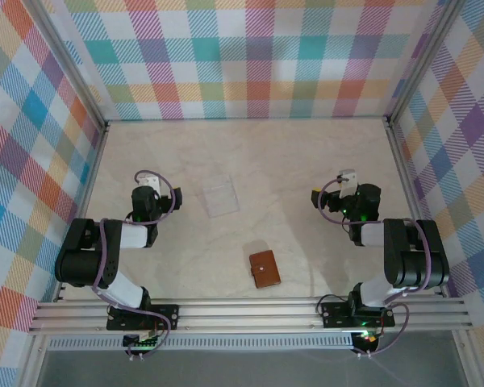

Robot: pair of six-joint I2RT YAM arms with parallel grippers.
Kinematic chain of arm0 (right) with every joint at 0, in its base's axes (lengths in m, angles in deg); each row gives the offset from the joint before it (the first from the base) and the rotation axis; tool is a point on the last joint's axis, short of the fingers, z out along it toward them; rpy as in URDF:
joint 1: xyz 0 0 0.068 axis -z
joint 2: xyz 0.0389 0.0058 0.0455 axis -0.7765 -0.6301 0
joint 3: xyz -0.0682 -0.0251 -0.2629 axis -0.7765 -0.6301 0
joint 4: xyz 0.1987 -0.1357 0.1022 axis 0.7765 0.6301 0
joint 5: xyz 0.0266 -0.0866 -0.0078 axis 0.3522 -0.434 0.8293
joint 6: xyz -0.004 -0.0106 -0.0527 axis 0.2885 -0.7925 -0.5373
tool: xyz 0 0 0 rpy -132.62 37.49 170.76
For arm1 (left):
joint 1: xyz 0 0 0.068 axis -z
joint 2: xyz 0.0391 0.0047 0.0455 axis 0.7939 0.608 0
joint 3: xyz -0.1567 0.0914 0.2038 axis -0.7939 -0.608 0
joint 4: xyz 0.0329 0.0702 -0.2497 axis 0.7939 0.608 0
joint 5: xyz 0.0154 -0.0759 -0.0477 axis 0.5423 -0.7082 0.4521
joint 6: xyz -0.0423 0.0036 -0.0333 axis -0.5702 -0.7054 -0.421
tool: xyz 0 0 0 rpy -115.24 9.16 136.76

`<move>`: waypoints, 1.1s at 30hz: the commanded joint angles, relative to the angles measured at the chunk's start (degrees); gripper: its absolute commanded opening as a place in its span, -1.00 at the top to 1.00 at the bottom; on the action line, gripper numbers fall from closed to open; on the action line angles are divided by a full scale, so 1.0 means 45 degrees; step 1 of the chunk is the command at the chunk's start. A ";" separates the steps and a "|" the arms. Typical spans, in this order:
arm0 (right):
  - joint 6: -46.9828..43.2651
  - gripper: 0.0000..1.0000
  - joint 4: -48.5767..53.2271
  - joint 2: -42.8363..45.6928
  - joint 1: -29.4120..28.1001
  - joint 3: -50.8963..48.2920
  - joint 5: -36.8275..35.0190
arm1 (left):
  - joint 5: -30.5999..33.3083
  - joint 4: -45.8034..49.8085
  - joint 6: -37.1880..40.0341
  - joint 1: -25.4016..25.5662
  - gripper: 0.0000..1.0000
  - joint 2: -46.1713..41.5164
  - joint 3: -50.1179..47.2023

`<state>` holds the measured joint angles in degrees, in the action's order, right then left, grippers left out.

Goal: Take the credit cards out of the card holder

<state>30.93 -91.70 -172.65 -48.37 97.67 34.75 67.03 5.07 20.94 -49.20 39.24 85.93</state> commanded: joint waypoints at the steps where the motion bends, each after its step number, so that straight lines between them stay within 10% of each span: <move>1: -0.0213 -0.99 -0.0554 -0.0028 0.0034 -0.0132 0.0362 | 0.0109 -0.0464 0.0089 0.0124 -1.00 -0.0043 -0.0066; 33: 0.0390 -0.99 -0.0478 -0.0042 0.0025 -0.0073 -0.1125 | 0.0107 -0.0480 0.0093 0.0114 -1.00 -0.0043 -0.0065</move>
<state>31.63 -92.12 -172.65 -48.37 97.22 31.01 67.03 5.07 20.91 -49.20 39.22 85.93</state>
